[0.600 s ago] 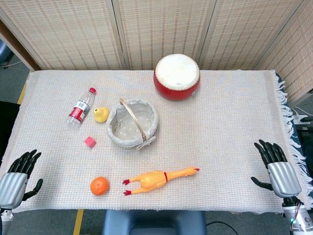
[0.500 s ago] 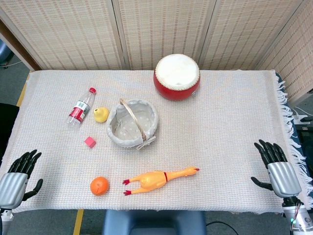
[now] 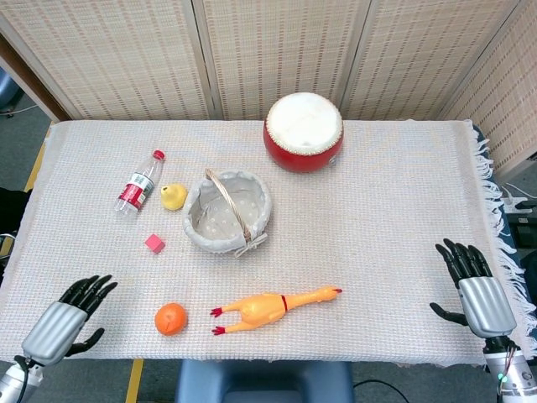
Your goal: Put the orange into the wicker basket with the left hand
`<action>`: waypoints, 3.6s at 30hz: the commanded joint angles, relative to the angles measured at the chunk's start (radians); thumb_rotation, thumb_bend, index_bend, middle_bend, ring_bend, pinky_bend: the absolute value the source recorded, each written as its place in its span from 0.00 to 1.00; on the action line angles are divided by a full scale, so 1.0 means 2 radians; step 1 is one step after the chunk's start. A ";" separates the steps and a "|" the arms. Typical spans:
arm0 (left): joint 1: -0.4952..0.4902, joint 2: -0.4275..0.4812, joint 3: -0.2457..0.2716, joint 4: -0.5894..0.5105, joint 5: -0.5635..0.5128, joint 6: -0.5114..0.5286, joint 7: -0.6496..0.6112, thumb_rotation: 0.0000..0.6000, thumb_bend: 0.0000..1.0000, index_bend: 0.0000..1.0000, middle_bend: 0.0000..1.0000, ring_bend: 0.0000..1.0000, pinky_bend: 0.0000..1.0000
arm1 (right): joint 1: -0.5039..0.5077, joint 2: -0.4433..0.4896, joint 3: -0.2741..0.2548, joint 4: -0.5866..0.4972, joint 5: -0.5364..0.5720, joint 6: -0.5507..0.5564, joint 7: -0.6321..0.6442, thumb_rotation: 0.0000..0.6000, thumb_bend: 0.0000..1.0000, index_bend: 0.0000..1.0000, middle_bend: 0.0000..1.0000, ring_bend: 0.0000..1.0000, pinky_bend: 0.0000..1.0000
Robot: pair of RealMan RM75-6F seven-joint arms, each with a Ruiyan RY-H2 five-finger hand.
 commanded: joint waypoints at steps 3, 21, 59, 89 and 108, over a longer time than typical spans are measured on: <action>-0.037 0.006 0.017 -0.007 0.024 -0.054 0.018 1.00 0.33 0.00 0.00 0.00 0.09 | 0.001 0.000 0.000 -0.002 0.003 -0.003 0.001 1.00 0.03 0.00 0.00 0.00 0.00; -0.093 -0.033 0.004 -0.046 -0.023 -0.169 0.119 1.00 0.33 0.00 0.00 0.00 0.09 | 0.001 0.003 0.001 -0.008 0.009 -0.007 0.005 1.00 0.03 0.00 0.00 0.00 0.00; -0.110 -0.102 0.022 -0.040 -0.030 -0.160 0.135 1.00 0.40 0.08 0.00 0.04 0.26 | -0.001 0.000 0.006 -0.013 0.018 -0.004 -0.001 1.00 0.03 0.00 0.00 0.00 0.00; -0.109 -0.119 -0.013 -0.057 -0.079 -0.127 0.189 1.00 0.61 0.70 0.64 0.60 0.73 | -0.002 0.004 0.007 -0.015 0.018 -0.003 0.008 1.00 0.03 0.00 0.00 0.00 0.00; -0.234 -0.134 -0.163 -0.144 -0.195 -0.198 0.251 1.00 0.61 0.69 0.63 0.60 0.72 | -0.002 0.007 0.004 -0.019 0.015 -0.005 0.019 1.00 0.03 0.00 0.00 0.00 0.00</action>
